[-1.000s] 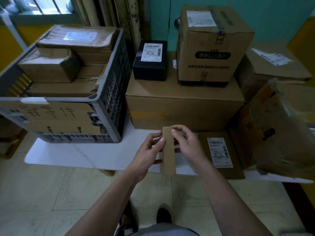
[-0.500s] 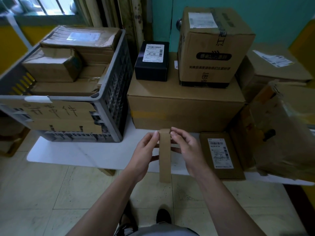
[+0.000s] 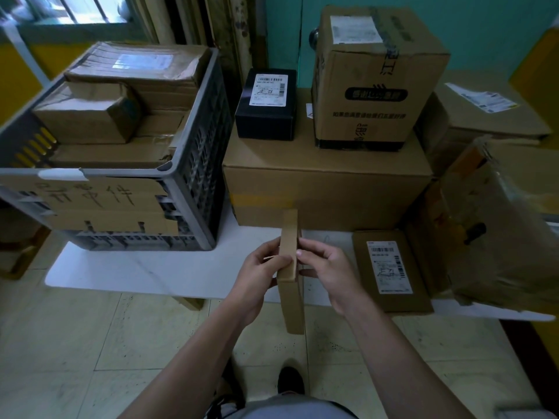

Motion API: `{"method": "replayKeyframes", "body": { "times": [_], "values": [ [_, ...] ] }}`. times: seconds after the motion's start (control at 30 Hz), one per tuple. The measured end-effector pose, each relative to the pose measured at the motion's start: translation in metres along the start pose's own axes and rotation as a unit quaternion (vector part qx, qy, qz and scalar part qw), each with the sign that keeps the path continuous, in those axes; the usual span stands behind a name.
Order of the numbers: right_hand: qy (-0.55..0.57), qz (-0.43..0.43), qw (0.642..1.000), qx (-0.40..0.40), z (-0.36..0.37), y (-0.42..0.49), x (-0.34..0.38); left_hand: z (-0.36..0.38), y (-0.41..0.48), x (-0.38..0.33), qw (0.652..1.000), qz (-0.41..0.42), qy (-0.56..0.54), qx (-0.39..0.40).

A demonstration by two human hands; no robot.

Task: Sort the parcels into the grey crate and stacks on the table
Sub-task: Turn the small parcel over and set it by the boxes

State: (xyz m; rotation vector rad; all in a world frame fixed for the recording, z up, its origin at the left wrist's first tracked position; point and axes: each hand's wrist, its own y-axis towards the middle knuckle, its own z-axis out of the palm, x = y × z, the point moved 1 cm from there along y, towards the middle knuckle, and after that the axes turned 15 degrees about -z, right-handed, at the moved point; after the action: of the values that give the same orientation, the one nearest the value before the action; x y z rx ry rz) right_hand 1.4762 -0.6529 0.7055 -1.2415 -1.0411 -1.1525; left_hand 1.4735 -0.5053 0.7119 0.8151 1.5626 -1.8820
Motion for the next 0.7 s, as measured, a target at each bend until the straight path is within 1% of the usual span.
{"method": "replayKeyframes", "body": {
  "times": [0.23,0.4,0.7],
  "values": [
    [0.01,0.005,1.0,0.012,-0.0014,0.0011,-0.0013,-0.0016,-0.0018,-0.0005,1.0,0.0,-0.012,0.002],
    [0.01,0.012,1.0,0.002,-0.003,0.0041,-0.0056,-0.0026,0.0016,0.0008,1.0,0.014,-0.016,0.0],
    [0.01,0.009,1.0,0.008,-0.0033,0.0038,-0.0083,-0.0047,0.0065,0.0007,0.999,0.04,0.014,0.009]
  ]
}}
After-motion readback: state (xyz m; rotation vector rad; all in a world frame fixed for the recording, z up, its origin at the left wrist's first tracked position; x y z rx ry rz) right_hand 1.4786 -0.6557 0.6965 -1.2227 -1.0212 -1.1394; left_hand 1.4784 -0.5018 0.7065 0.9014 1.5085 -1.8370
